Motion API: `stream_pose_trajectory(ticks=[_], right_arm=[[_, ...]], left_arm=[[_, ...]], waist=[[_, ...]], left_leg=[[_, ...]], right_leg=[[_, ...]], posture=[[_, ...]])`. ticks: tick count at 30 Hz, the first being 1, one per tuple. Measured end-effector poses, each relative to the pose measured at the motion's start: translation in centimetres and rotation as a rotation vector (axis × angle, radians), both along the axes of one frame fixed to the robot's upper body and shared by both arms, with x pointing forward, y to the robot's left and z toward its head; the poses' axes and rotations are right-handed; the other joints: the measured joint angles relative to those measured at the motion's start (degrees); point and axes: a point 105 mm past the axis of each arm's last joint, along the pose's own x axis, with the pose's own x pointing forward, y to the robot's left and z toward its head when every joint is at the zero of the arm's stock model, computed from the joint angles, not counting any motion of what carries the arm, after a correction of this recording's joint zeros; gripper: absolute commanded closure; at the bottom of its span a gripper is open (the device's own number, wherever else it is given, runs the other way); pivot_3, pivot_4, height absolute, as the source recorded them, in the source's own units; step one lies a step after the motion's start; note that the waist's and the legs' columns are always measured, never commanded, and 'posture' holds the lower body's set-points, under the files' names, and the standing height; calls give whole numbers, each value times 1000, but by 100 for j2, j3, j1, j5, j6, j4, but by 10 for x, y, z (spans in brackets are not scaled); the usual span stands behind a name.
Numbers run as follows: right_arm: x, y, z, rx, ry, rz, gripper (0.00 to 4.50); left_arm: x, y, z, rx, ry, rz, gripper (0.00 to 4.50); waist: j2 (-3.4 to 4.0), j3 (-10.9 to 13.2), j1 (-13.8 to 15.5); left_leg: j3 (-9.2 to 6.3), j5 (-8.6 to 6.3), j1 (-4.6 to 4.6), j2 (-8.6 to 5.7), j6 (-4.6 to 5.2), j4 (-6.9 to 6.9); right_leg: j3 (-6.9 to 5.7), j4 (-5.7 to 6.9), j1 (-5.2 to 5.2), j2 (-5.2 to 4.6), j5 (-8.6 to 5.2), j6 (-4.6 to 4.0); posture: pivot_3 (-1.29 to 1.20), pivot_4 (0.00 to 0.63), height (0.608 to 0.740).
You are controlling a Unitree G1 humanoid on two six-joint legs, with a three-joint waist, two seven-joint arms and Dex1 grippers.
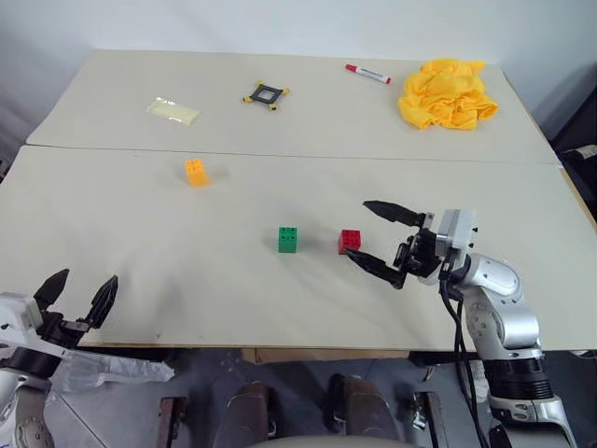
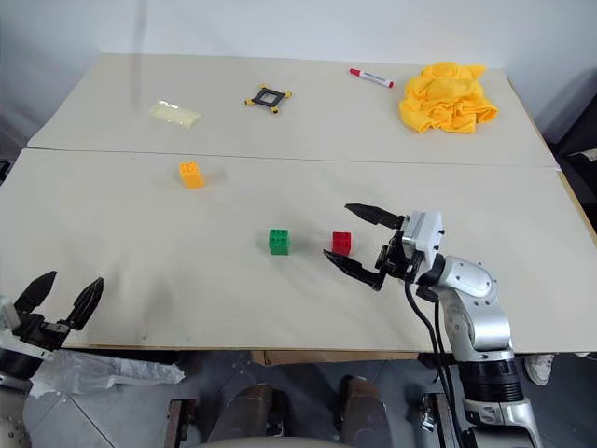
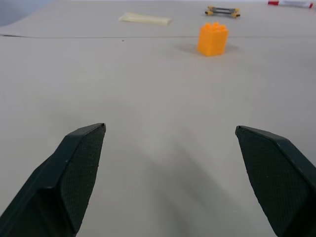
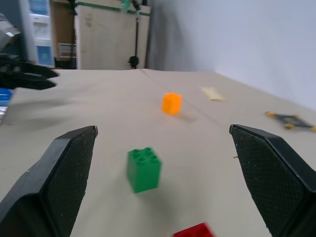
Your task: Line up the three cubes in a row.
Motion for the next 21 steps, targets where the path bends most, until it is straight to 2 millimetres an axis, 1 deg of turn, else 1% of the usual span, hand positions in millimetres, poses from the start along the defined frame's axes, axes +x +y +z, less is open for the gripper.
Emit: stream_pose_trajectory(ticks=[2,5,7,8,10,12,13,14,16,19,21], right_arm=[[0,-6,6,-10,-11,-24,0],[1,-13,10,-28,-12,-45,0],[1,-15,9,-45,-9,-47,0],[1,-16,8,-58,-3,-44,0],[2,-13,9,-66,1,-25,0],[2,-11,11,-67,-4,-17,0],[3,-11,11,-68,-4,-16,0],[3,-10,11,-68,-2,-16,0],[3,-10,10,-66,10,-19,0],[2,-11,7,-63,26,-28,0],[1,-11,4,-55,39,-29,0]], left_arm=[[8,-9,1,-18,7,-2,18],[33,-26,6,-57,8,-14,18],[62,-45,16,-80,8,-45,18],[84,-57,24,-91,11,-54,18],[116,-80,45,-90,-10,-83,18],[139,-96,62,-82,-29,-78,18],[149,-102,65,-78,-21,-69,18],[158,-108,65,-69,2,-54,18],[174,-115,56,-63,61,-1,18],[194,-113,45,-68,121,96,18],[204,-114,44,-79,129,150,18]], waist=[[0,0,0],[-1,-1,-1],[-1,-1,20],[-1,-1,71],[-4,-3,89],[-4,-3,72],[-4,-3,49],[-4,-3,32],[-4,-3,13],[-6,-2,18],[-6,-2,35]], left_leg=[[0,1,1,-3,2,-1],[0,3,2,-5,5,-1],[-1,5,2,-10,9,0],[-3,9,2,-17,15,1],[6,11,4,-21,18,0],[13,10,7,-27,20,-5],[14,9,8,-28,21,-12],[14,9,8,-30,21,-15],[11,9,5,-29,21,-20],[9,9,-1,-26,21,-16],[9,9,-3,-25,21,-12]], right_leg=[[-1,0,0,4,0,0],[-3,2,5,8,0,0],[-9,5,5,8,1,1],[-15,7,7,8,3,5],[-23,4,7,10,7,13],[-24,2,5,10,8,15],[-26,-2,5,10,9,16],[-31,-3,3,11,9,16],[-38,-7,2,17,8,16],[-44,-13,2,21,8,17],[-42,-13,2,21,8,19]], posture=[[0,150,740],[0,150,740],[0,150,740],[0,150,740],[0,150,740],[0,150,740],[0,150,740],[0,150,740],[0,150,740],[0,150,740],[0,150,740]])
